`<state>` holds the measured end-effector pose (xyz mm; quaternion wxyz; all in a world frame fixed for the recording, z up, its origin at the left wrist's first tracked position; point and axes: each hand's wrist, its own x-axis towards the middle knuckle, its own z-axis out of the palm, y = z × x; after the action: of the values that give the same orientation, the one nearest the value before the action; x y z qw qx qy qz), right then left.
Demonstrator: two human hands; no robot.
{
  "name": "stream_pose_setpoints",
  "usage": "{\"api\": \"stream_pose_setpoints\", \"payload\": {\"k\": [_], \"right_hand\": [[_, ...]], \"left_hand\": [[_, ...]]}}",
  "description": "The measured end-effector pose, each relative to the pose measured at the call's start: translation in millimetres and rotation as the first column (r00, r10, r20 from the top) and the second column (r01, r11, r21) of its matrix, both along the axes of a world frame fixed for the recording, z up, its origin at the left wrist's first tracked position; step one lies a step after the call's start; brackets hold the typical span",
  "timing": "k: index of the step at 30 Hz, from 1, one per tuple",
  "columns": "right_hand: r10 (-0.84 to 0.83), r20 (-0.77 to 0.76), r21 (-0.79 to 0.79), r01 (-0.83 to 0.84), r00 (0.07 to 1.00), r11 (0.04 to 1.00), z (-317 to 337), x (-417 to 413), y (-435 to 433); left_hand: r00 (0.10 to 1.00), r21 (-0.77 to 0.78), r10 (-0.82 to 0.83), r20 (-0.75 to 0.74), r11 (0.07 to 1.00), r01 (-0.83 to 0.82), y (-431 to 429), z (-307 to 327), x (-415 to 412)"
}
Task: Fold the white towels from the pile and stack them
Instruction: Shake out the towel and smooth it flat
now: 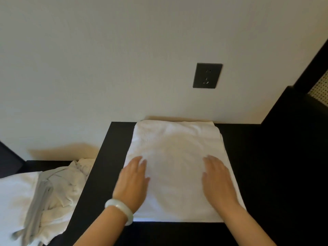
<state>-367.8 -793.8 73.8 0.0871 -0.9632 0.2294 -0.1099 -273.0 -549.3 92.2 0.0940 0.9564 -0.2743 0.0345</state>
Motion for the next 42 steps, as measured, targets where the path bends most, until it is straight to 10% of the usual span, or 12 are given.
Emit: {"api": "stream_pose_setpoints", "payload": {"k": [7, 17, 26, 37, 39, 42], "right_hand": [[0.192, -0.269, 0.072, -0.179, 0.944, 0.981, -22, 20, 11], [0.22, 0.057, -0.153, -0.209, 0.974, 0.966, 21, 2, 14], [0.376, -0.266, 0.03, -0.383, 0.887, 0.923, 2, 124, 16], [0.452, 0.213, -0.132, -0.433, 0.866, 0.892, -18, 86, -11], [0.267, 0.4, -0.014, -0.286, 0.877, 0.958, -10, 99, -33], [-0.128, 0.211, 0.19, 0.087, 0.969, 0.978, 17, 117, -74]], "left_hand": [[0.987, 0.205, -0.083, -0.139, 0.973, 0.111, -16, -30, 20], [0.972, 0.186, -0.107, -0.21, 0.971, 0.147, -13, 2, 8], [0.997, 0.176, -0.063, -0.053, 0.982, 0.071, -75, -28, 88], [0.985, -0.157, -0.145, 0.095, 0.975, 0.159, -42, -43, 66], [0.996, -0.248, -0.031, 0.085, 0.968, 0.051, -42, -32, 86], [0.93, -0.251, 0.334, -0.156, 0.897, -0.364, -43, -12, 134]]}}
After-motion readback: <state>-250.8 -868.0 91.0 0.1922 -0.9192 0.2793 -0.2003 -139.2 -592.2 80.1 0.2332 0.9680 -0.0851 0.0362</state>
